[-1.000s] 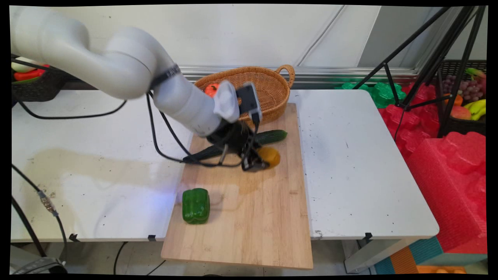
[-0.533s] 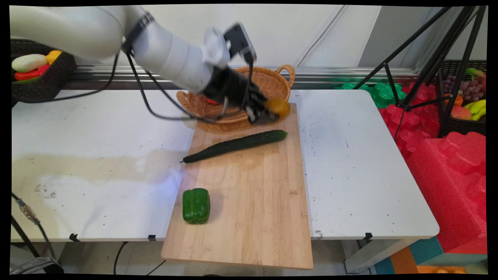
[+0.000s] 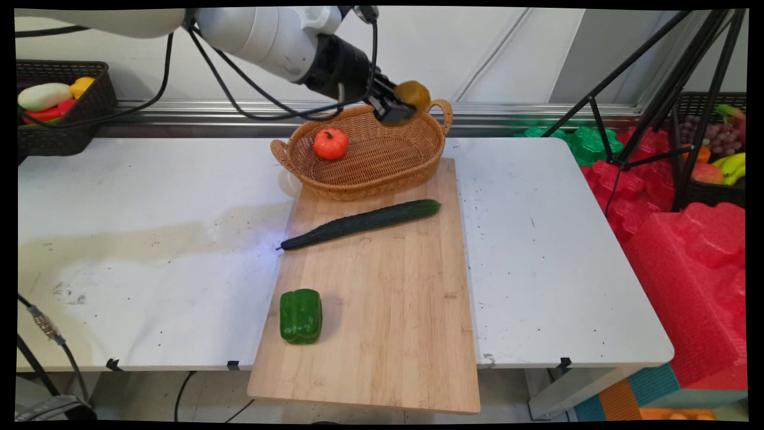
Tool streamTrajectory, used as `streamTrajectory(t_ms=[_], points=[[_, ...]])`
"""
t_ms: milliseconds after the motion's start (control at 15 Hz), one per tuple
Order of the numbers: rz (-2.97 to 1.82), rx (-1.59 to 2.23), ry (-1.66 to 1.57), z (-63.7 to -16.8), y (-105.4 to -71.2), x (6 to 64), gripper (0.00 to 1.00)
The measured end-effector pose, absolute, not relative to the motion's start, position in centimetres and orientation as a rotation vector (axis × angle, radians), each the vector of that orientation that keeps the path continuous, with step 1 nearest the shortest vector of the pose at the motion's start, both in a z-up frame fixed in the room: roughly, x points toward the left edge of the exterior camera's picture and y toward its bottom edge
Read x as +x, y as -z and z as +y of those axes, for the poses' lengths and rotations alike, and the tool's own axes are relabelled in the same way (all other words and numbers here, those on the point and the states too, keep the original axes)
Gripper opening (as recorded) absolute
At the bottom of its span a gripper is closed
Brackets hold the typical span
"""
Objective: Place the picked object in the vegetable basket
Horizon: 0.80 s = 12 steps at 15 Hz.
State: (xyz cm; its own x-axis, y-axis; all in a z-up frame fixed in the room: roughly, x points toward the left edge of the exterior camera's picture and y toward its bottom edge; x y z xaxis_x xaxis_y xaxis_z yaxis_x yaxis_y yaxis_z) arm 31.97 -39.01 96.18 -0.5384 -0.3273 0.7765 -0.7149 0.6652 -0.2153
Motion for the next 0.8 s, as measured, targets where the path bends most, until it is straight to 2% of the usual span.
streamTrajectory(t_ms=[200, 800], points=[[-2.170, 0.844, -0.709, -41.2, -95.5, 33.4, 0.00], [-2.329, 0.941, -0.675, -46.1, -90.1, 37.3, 0.00]])
